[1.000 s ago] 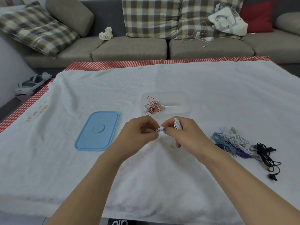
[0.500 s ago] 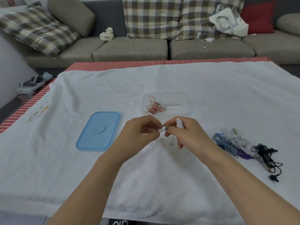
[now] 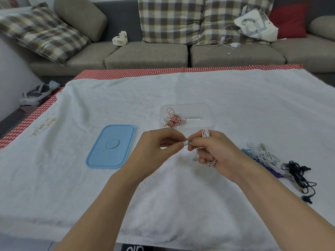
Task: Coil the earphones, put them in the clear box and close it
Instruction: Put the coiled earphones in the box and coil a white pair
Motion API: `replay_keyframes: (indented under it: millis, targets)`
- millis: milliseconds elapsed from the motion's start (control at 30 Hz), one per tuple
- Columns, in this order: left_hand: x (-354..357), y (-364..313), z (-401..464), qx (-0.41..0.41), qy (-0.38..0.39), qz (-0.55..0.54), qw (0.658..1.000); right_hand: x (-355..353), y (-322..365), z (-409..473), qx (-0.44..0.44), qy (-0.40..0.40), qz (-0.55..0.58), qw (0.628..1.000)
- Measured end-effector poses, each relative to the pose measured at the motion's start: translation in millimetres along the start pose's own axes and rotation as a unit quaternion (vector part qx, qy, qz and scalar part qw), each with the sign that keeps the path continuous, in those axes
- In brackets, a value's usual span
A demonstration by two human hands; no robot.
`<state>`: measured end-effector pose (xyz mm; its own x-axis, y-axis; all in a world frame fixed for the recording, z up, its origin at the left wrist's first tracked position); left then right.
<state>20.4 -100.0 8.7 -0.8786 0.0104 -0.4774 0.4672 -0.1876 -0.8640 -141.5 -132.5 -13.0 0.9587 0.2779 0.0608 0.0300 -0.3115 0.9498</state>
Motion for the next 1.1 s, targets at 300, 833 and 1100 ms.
replay_keyframes:
  millis: [300, 833, 1100]
  targets:
    - [0, -5, 1, 0.003, -0.004, -0.092, 0.996, 1, -1, -4, 0.093, 0.078, 0.179, 0.976]
    - [1, -4, 9, -0.023, -0.01, -0.173, 0.985, 5, 2, -3, 0.09, 0.073, 0.224, 0.968]
    - [-3, -1, 24, -0.026, -0.076, -0.148, 0.986, 7, 24, 3, 0.019, -0.011, 0.044, 0.999]
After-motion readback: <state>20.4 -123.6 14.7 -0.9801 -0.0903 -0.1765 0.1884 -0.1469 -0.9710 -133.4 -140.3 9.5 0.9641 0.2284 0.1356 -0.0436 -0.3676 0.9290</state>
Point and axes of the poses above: each hand's wrist, its own z-axis towards the middle knuckle, its own x-axis out of the palm, y = z × x, the point moved 5 cm from there along z, towards the middle knuckle, and after that the axes turned 1 degree about z, right-handed, at the moved point
